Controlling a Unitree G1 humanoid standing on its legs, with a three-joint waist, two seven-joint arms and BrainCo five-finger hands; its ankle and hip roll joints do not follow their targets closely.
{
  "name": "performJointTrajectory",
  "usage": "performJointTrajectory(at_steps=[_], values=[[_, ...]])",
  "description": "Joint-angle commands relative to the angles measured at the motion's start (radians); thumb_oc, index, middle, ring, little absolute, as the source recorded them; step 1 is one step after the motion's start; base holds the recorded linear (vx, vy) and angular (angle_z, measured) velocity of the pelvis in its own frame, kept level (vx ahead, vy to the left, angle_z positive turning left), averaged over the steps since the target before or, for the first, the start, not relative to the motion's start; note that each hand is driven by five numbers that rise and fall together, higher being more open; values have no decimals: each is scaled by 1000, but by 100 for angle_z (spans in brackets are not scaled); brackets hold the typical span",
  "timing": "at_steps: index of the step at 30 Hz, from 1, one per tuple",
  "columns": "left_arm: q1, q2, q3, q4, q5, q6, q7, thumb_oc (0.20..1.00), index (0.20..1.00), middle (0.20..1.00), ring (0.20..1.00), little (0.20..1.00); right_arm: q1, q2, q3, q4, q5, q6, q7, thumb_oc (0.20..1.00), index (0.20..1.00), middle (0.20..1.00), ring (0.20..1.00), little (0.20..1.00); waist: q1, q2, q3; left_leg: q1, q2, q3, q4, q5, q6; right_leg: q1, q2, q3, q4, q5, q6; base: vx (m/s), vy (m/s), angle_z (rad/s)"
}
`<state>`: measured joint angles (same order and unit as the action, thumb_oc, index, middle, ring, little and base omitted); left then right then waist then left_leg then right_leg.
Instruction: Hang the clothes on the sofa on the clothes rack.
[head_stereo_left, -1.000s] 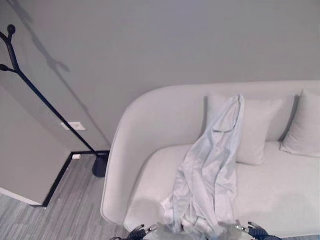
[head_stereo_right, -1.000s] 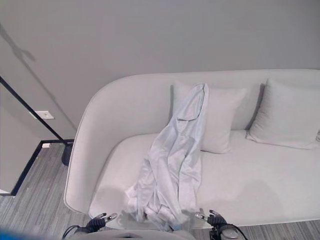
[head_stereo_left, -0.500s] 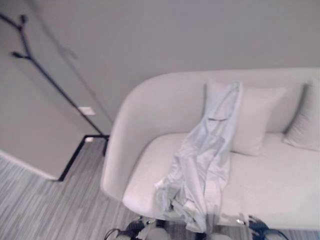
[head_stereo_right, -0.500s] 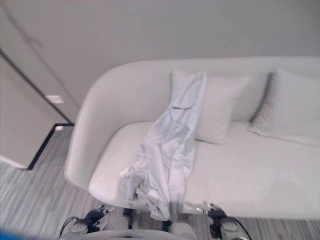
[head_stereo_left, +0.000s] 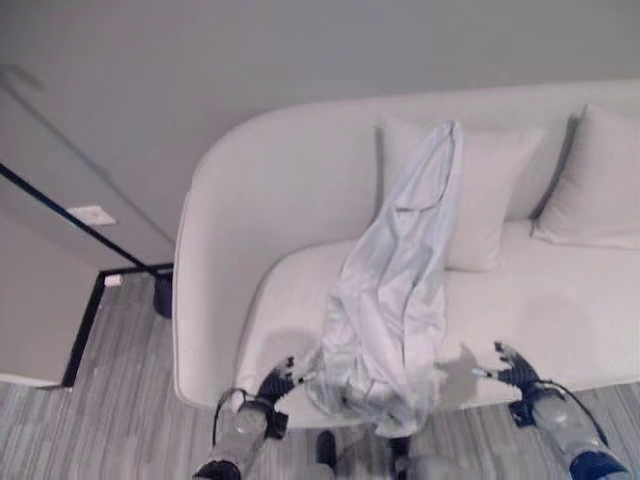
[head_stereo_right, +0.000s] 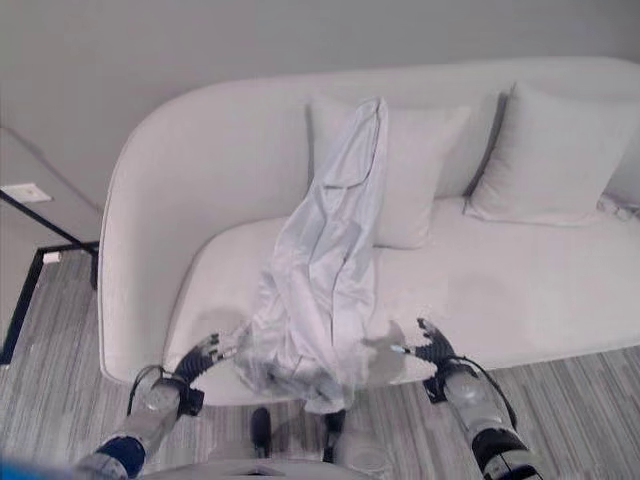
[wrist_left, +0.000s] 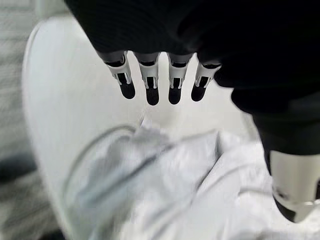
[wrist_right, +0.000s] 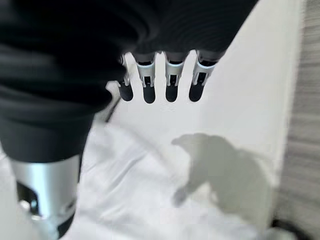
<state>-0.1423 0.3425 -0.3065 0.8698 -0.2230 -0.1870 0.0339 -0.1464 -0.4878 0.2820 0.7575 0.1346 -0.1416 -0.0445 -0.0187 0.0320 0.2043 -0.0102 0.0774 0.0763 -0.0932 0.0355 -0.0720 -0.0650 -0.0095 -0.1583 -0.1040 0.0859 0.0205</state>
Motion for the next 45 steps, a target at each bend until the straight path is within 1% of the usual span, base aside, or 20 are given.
performJointTrajectory(at_steps=[1,2,3,6,9,11,13,15,16,17,21,23,25,28,30,39,45], values=[[-61,33,-4,-10,-2,-49,46,1000,1000,1000,1000,1000,-40,-2,20,-14,-4,-35,-42,1000,1000,1000,1000,1000,13,-41,-7,-24,18,-9,6,-14,1,9,-139,31,17,-25,121,-88,35,-2],[-85,48,-3,-39,12,-51,60,1000,1000,1000,1000,1000,-56,-4,23,-37,-10,-35,-51,1000,1000,1000,1000,1000,12,-44,6,-37,15,-7,6,-12,2,-6,-142,37,17,-17,124,-88,35,-1],[-85,48,-3,-40,12,-51,61,1000,1000,1000,1000,1000,-56,-4,22,-37,-10,-35,-51,1000,1000,1000,1000,1000,12,-44,6,-38,15,-7,6,-12,2,-7,-142,37,17,-17,124,-109,29,-5],[-211,82,-22,-87,25,-58,113,1000,1000,1000,1000,1000,-173,4,51,-44,15,-41,-82,1000,1000,1000,1000,1000,10,-52,62,-104,7,-9,6,12,6,-79,-149,44,17,17,128,-144,32,-14],[-355,100,-73,-67,50,-48,158,1000,1000,1000,1000,1000,-310,18,101,-9,44,-32,-113,1000,1000,1000,1000,1000,12,-52,99,-161,0,-12,6,35,6,-133,-154,47,17,40,131,-98,23,-6],[-391,102,-88,-55,59,-44,168,1000,1000,1000,1000,1000,-343,23,110,1,45,-28,-123,1000,1000,1000,1000,1000,11,-52,107,-175,-1,-14,6,40,5,-145,-155,48,17,44,132,-39,10,1],[-533,93,-143,-24,91,-16,211,1000,1000,1000,1000,1000,-477,32,120,66,43,-3,-195,1000,1000,1000,1000,1000,6,-43,136,-225,-2,-15,6,60,-1,-192,-157,48,17,59,136,-57,22,0],[-596,92,-171,-8,110,-8,229,1000,1000,1000,1000,1000,-530,29,121,98,56,5,-224,1000,1000,1000,1000,1000,4,-37,151,-249,-2,-15,6,67,-5,-213,-159,49,17,65,138,-22,9,-1],[-599,91,-171,-7,110,-9,229,1000,1000,1000,1000,1000,-532,28,121,99,57,4,-224,1000,1000,1000,1000,1000,4,-37,152,-251,-2,-15,6,68,-5,-214,-159,49,17,65,138,-42,-7,2],[-653,89,-195,4,137,2,244,1000,1000,1000,1000,1000,-573,26,126,110,67,3,-241,1000,1000,1000,1000,1000,1,-33,165,-267,-2,-17,6,72,-7,-233,-161,49,17,71,141,-41,-2,1],[-766,101,-233,32,152,12,267,1000,1000,1000,1000,1000,-665,10,145,134,91,-3,-264,1000,1000,1000,1000,1000,-3,-24,186,-308,-2,-19,6,83,-12,-275,-163,52,17,83,147,-46,-2,-1],[-850,98,-260,85,154,21,281,1000,1000,1000,1000,1000,-748,8,167,170,107,-2,-280,1000,1000,1000,1000,1000,-6,-19,197,-336,-1,-21,6,91,-15,-305,-164,53,17,89,149,-47,-7,-3],[-897,93,-275,121,148,28,287,1000,1000,1000,1000,1000,-792,6,180,212,119,3,-287,1000,1000,1000,1000,1000,-6,-14,202,-351,-2,-22,6,95,-16,-317,-164,55,17,92,150,-21,-10,-2],[-975,89,-293,183,137,41,300,1000,1000,1000,1000,1000,-869,-1,175,273,160,12,-314,1000,1000,1000,1000,1000,-13,-8,214,-379,-7,-24,6,103,-18,-343,-163,56,17,98,152,-14,-7,3],[-1025,90,-308,231,121,50,298,1000,1000,1000,1000,1000,-902,-7,177,316,189,19,-317,1000,1000,1000,1000,1000,-18,-4,218,-395,-8,-25,6,105,-19,-360,-162,55,17,102,154,0,0,0],[-1160,112,-377,334,103,66,276,1000,1000,1000,1000,1000,-999,8,211,383,322,2,-285,1000,1000,1000,1000,1000,-27,4,234,-436,-14,-30,6,115,-21,-405,-155,64,17,113,155,0,0,0],[-1230,107,-405,369,73,78,265,1000,1000,1000,1000,1000,-1074,30,262,410,354,11,-275,1000,1000,1000,1000,1000,-30,4,243,-471,-19,-34,6,122,-22,-438,-149,66,17,120,154,-4,-4,1]])
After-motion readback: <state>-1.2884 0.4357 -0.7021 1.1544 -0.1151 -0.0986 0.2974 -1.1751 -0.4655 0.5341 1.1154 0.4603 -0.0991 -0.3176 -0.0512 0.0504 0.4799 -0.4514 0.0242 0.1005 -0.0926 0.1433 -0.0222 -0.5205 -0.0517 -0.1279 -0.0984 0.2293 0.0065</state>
